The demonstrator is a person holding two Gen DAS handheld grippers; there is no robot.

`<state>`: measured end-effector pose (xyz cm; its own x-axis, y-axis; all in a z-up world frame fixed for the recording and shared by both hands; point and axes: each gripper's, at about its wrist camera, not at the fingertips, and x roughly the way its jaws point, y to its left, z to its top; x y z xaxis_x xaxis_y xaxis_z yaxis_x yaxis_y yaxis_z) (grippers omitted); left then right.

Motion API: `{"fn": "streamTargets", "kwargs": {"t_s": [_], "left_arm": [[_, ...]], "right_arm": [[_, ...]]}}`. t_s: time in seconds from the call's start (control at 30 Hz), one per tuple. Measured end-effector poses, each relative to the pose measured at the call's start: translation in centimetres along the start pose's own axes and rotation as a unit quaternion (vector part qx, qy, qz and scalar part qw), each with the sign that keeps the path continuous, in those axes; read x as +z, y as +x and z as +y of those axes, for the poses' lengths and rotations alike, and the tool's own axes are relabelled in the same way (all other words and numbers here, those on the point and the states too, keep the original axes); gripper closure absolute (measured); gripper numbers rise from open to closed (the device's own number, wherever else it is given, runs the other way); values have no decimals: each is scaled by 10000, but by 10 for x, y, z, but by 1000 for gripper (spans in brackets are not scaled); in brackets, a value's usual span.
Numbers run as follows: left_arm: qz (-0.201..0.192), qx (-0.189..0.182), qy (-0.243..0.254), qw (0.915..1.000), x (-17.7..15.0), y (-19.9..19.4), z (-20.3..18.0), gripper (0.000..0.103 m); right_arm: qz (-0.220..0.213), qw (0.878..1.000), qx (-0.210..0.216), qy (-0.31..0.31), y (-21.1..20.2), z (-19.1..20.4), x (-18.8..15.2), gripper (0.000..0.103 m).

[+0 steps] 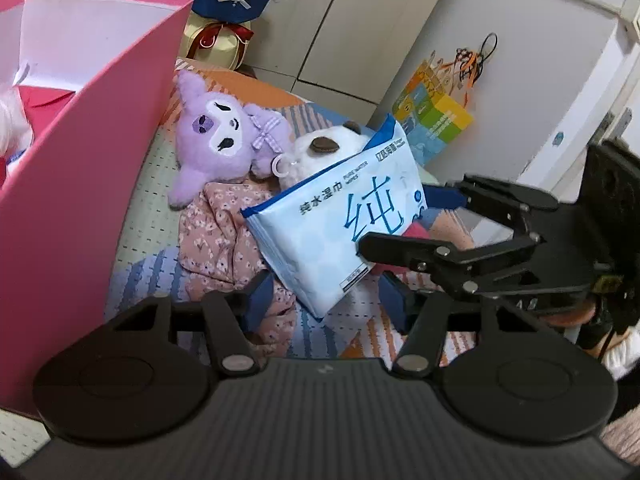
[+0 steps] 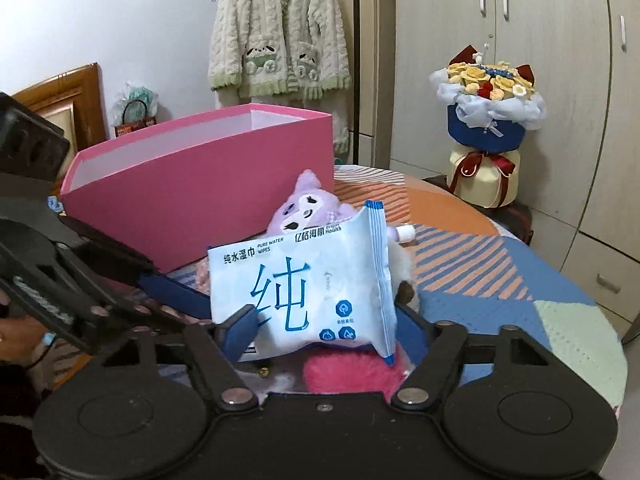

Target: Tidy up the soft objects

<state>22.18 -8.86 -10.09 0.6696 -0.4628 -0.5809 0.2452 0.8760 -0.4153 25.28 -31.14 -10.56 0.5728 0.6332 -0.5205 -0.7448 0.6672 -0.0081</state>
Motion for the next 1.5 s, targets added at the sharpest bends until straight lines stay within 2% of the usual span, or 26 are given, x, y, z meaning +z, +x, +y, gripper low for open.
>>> {"fn": "streamTargets", "kwargs": {"t_s": [0.1, 0.37, 0.43, 0.5, 0.57, 0.67, 0.77, 0.97, 1.03, 1.1, 1.23, 1.37, 1.5], "left_arm": [[-179, 52, -31, 9998, -2, -2, 0, 64], [-308, -142, -56, 9994, -1, -14, -5, 66], [-411, -132, -26, 9991, -2, -20, -8, 68], [-519, -14, 98, 9986, -3, -27, -12, 77], [-505, 15, 154, 9986, -4, -32, -14, 79], [-414, -92, 195, 9989, -4, -41, -16, 79], [-310, -111, 520, 9981, -4, -48, -24, 79], [100, -482, 731, 9961, -3, -51, -28, 74], [306, -679, 693, 9948, -1, -50, -26, 73], [437, -724, 789, 9933, 1, -49, -26, 73], [550, -704, 984, 9911, 1, -45, -24, 68], [746, -717, 1045, 9891, -2, -35, -20, 67], [718, -641, 1169, 9885, -8, -30, -18, 63]], "right_arm": [[-67, 9999, -104, 6, -3, 7, -3, 33], [-63, 9968, -703, -364, -18, 39, 2, 34], [-5, 9966, -790, -243, -22, 41, 5, 35], [39, 9967, -813, -22, -27, 44, 6, 37], [108, 9961, -847, 202, -33, 47, 7, 39], [169, 9949, -925, 372, -43, 57, 5, 43], [176, 9916, -1062, 721, -53, 65, 3, 43], [307, 9775, -1506, 1446, -68, 82, -4, 45], [370, 9719, -1580, 1707, -72, 84, -7, 45], [415, 9672, -1635, 1897, -75, 87, -10, 47], [380, 9671, -1528, 1996, -78, 91, -17, 60], [435, 9627, -1393, 2277, -74, 84, -27, 64], [433, 9583, -1320, 2496, -70, 78, -38, 66]]}}
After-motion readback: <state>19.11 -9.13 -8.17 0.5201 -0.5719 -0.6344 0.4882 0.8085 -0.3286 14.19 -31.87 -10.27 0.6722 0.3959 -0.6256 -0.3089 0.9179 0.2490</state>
